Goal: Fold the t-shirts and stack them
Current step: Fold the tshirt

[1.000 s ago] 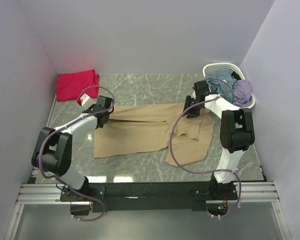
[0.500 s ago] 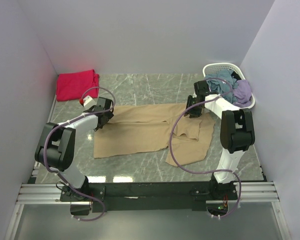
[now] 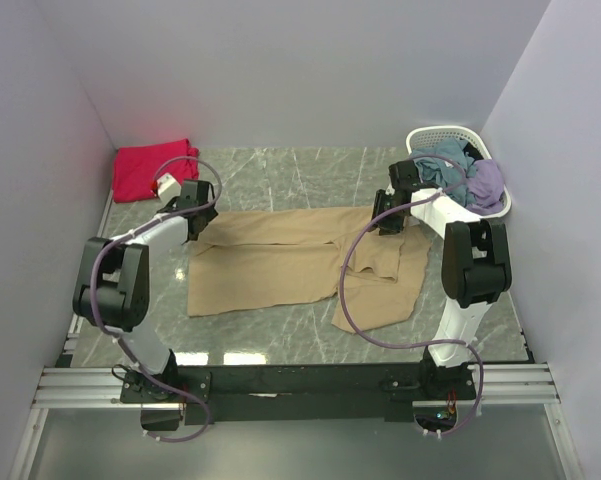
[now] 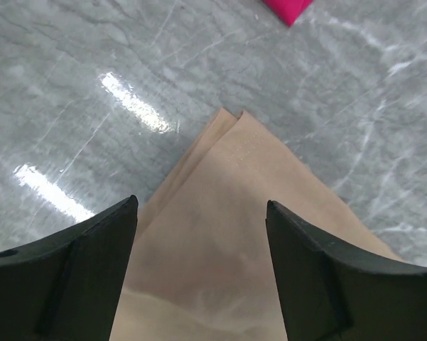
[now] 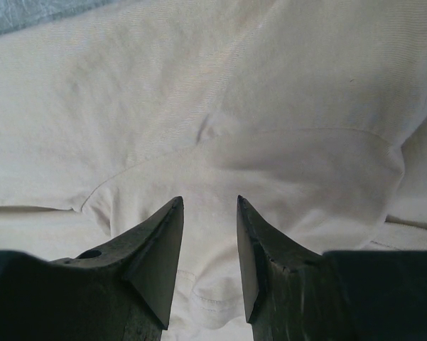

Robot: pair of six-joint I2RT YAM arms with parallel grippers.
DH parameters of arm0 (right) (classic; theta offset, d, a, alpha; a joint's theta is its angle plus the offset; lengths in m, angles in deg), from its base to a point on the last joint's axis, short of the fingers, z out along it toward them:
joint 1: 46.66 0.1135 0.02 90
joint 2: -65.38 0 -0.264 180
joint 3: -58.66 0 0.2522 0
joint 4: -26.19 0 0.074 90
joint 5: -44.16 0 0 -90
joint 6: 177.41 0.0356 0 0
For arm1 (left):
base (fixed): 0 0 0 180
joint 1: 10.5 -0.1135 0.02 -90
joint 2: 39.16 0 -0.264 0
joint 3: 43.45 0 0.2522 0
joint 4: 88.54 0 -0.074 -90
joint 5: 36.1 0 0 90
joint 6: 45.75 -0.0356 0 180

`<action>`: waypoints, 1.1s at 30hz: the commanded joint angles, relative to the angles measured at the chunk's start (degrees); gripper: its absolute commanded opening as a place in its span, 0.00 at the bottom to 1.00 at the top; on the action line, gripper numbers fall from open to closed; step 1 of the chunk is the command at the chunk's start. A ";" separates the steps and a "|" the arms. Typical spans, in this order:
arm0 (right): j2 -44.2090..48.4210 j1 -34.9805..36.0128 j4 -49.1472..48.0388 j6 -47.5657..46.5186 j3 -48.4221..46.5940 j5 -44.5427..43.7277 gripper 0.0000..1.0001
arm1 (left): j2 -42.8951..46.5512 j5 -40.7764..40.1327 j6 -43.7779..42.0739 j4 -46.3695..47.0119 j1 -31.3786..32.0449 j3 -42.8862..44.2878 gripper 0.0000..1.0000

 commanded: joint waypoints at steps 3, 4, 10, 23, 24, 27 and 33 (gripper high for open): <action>1.36 0.36 -0.40 -0.72 -1.90 0.39 0.43 | -6.92 5.52 -5.41 3.25 -0.83 3.83 0.72; 1.27 0.36 -0.32 -0.81 -1.90 0.39 0.43 | -7.46 5.87 -5.85 3.42 -0.83 4.45 0.69; 0.83 0.36 -0.40 -0.90 -1.81 0.47 0.43 | -9.31 6.84 -6.64 5.09 -1.09 5.59 0.57; -0.05 0.36 -0.58 -0.90 -1.03 1.09 0.44 | -13.71 7.64 -9.46 4.57 -4.60 10.69 0.01; -0.23 0.36 -0.40 -0.63 -0.94 0.65 0.44 | -13.27 7.03 -9.11 4.13 -4.70 10.96 0.01; -1.45 0.27 0.65 -0.20 -0.93 -0.14 0.44 | -11.69 7.72 -10.60 6.23 -5.31 10.43 0.01; -5.94 -0.17 3.29 1.04 -1.81 -0.93 0.44 | -14.06 12.11 -12.35 4.56 -7.25 14.55 0.01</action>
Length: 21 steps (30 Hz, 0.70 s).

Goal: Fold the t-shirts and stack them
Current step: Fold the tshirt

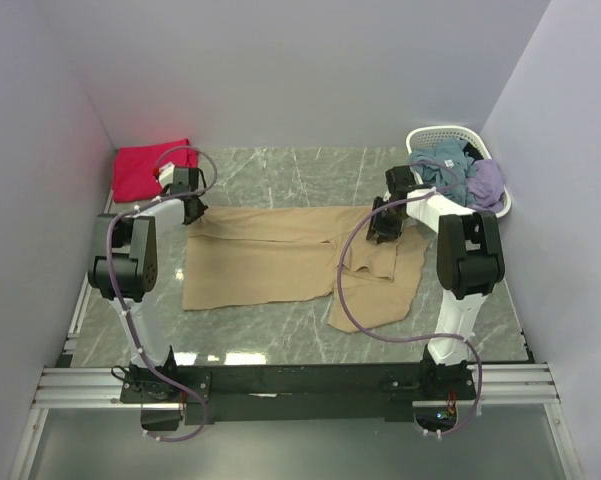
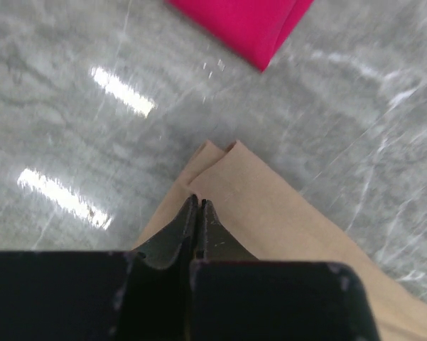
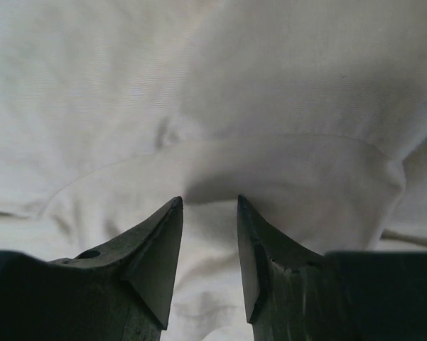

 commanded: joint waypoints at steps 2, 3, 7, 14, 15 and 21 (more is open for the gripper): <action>-1.99 -0.43 2.61 1.21 -0.44 -2.64 0.43 | -1.29 4.21 -3.73 1.11 -1.74 5.25 0.01; -1.81 -0.69 2.61 1.48 0.00 -3.17 0.43 | -1.73 5.00 -4.60 0.76 -1.92 6.47 0.01; -1.63 -1.40 3.31 2.44 0.88 -6.58 0.42 | -3.84 6.67 -6.72 -0.82 -2.79 9.73 0.01; 0.56 -1.84 3.32 3.15 2.90 -8.10 0.41 | -8.33 11.07 -8.56 -5.65 -5.08 14.75 0.02; 1.09 -1.84 2.18 2.54 3.26 -7.05 0.41 | -7.98 11.24 -8.56 -5.83 -5.08 14.22 0.07; 4.17 -1.05 2.16 0.77 0.98 -4.56 0.42 | -3.07 11.68 -7.33 -12.33 -5.08 12.20 0.55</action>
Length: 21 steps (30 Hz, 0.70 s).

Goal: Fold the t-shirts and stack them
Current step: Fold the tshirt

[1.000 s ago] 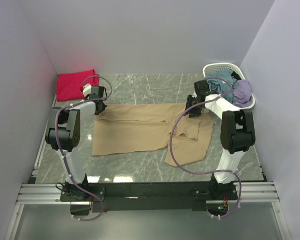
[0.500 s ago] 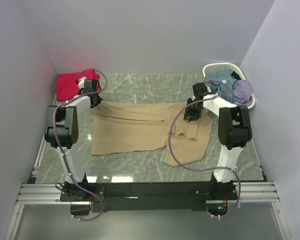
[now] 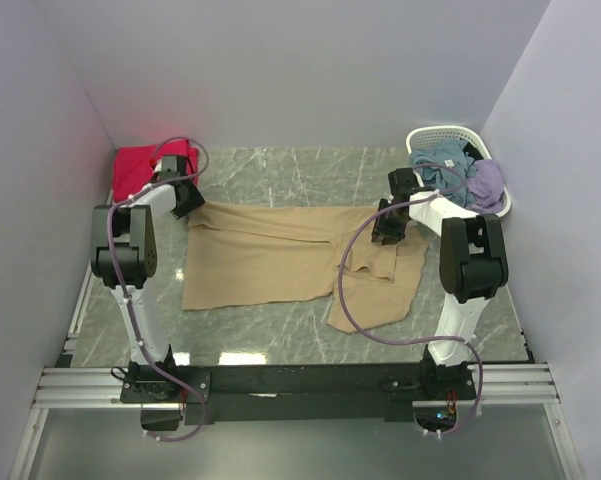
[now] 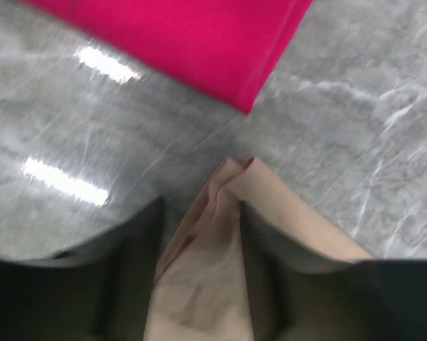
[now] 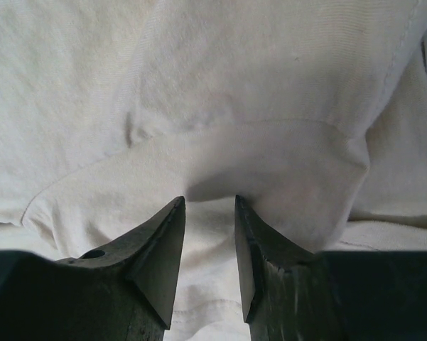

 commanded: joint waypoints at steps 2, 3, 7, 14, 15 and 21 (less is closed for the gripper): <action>3.71 -0.15 2.11 -1.65 -1.69 -1.95 0.42 | 7.26 -0.60 -0.63 -7.15 -0.19 -1.00 0.64; 3.63 -0.15 2.37 -1.48 -1.96 -2.91 0.42 | 7.80 -1.56 0.07 -9.16 -0.19 -1.27 0.75; 3.89 -0.06 1.50 -1.56 -2.23 -2.49 0.43 | 12.36 -1.59 1.13 -8.41 -0.19 -4.42 0.91; 4.33 -0.24 1.49 -1.74 -2.66 -1.96 0.43 | 15.80 4.84 2.45 -5.40 -0.10 -8.92 0.90; 4.24 -0.15 1.58 -1.74 -2.66 -1.87 0.43 | 15.45 5.10 2.80 -5.41 -0.10 -9.35 0.83; 4.42 -0.15 1.14 -2.00 -2.05 -1.69 0.43 | 16.59 5.11 5.00 0.04 -0.10 -15.42 0.71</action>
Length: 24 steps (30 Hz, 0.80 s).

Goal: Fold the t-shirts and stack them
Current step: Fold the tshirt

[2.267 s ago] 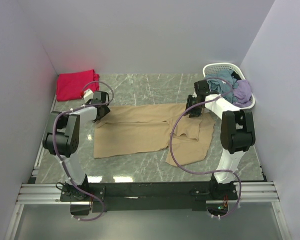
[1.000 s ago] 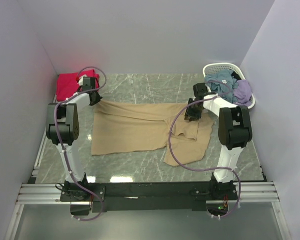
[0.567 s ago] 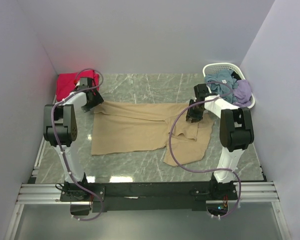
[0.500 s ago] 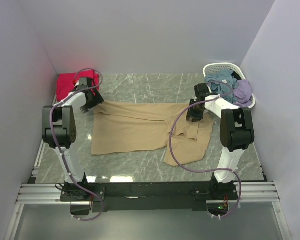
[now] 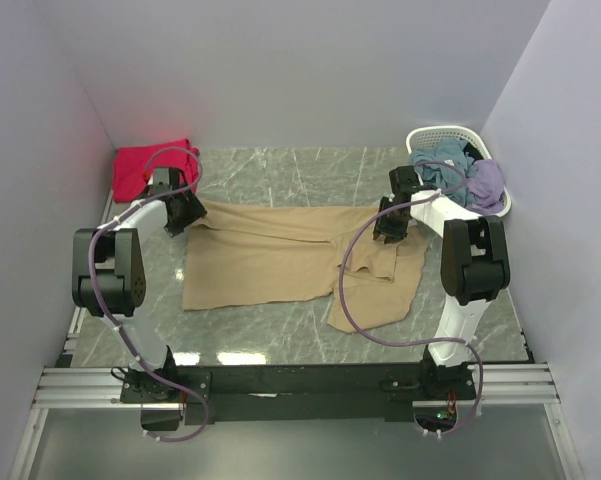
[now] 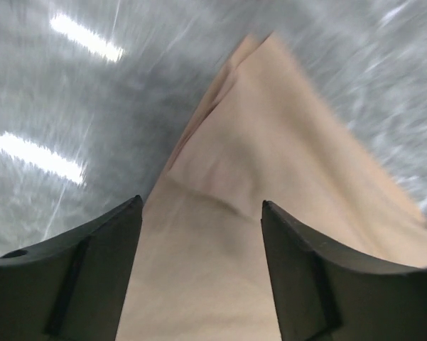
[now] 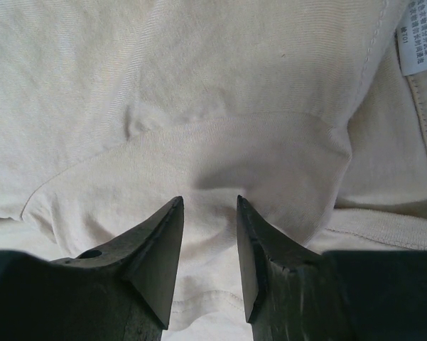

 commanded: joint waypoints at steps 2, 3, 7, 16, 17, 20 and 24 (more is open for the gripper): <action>3.06 -0.24 -0.43 -0.91 -1.48 -0.23 0.43 | 1.18 0.49 2.16 4.61 -0.01 -3.49 0.69; 3.06 -0.15 -0.35 -0.91 -1.48 -0.23 0.43 | 1.01 0.32 2.34 4.62 -0.01 -3.49 0.67; 2.97 -0.15 -0.35 -1.08 -1.39 -0.05 0.44 | -0.04 -0.65 2.51 5.06 -0.01 -3.40 0.65; 2.54 -0.15 -0.52 -1.35 -1.22 0.39 0.44 | -2.94 -1.79 2.95 6.11 -0.01 -2.00 0.53; 2.45 -0.15 -0.61 -1.35 -1.22 0.39 0.44 | -3.21 -2.05 3.04 6.11 -0.01 -1.91 0.49; 2.45 -0.15 -0.52 -1.35 -1.21 0.30 0.44 | -3.39 -2.49 3.39 6.73 -0.01 -2.17 0.42; 2.53 -0.15 -0.70 -1.44 -0.95 0.39 0.44 | -3.91 -3.28 3.30 6.55 -0.01 -1.74 0.26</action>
